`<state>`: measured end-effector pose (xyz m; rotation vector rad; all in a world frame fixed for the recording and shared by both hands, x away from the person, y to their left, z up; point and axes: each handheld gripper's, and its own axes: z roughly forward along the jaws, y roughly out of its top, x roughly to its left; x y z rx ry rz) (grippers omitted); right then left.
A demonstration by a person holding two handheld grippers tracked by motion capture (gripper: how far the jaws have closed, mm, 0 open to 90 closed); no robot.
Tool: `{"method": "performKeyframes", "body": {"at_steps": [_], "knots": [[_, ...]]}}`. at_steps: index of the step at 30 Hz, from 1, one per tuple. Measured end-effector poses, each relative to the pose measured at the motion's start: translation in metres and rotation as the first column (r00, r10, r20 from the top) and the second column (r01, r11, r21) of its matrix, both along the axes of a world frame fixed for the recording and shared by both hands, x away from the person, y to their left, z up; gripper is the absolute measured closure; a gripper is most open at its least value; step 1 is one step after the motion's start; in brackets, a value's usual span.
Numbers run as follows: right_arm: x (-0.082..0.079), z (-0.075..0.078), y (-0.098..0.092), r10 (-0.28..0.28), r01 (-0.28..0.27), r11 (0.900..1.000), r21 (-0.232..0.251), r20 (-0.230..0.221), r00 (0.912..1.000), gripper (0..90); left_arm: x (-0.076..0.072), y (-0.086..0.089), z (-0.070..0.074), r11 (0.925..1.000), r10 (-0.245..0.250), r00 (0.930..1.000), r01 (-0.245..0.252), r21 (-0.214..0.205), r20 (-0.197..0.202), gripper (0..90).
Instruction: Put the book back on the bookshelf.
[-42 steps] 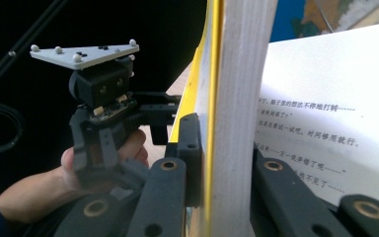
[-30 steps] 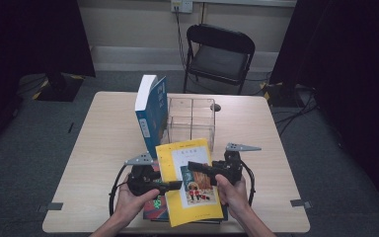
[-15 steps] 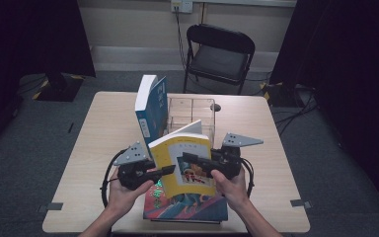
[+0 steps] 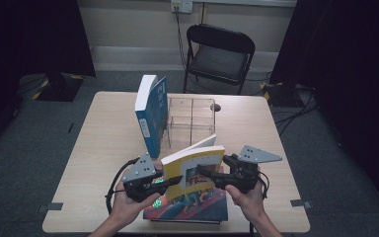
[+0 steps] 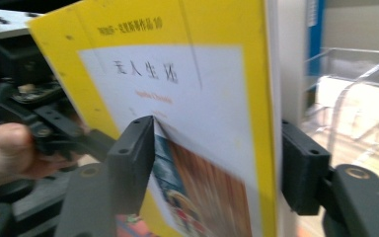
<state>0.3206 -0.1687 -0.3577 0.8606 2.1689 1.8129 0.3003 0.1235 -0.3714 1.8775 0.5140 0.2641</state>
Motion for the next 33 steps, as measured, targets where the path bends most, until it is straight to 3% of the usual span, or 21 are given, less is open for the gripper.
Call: {"method": "performKeyframes", "body": {"at_steps": [5,9,12,19,33], "knots": [[0.003,-0.002,-0.008,-0.043,0.043,0.9991,-0.002,0.011,0.999,27.0,-0.001,0.0,-0.001,0.9999,-0.004,0.9999,0.004,-0.013,-0.011,73.9],[0.011,-0.004,-0.014,-0.016,0.017,0.9989,0.044,-0.022,0.9996,24.4,-0.001,0.0,-0.002,0.9998,0.0,0.9999,0.0,-0.022,-0.015,73.5],[0.013,-0.005,-0.012,0.026,-0.024,0.9981,0.057,-0.029,0.9993,32.0,-0.001,0.0,-0.002,0.9995,-0.002,0.9996,0.001,-0.031,-0.029,72.5],[0.012,-0.004,-0.011,0.002,-0.001,0.999,0.044,-0.018,0.9998,42.1,0.004,-0.007,-0.004,0.9987,0.008,0.9994,-0.01,-0.05,-0.033,69.5],[0.012,-0.004,-0.013,0.015,-0.014,0.9989,0.046,-0.027,0.9995,43.9,0.01,-0.02,-0.01,0.9932,0.036,0.9989,-0.039,-0.11,-0.031,70.7]]}}
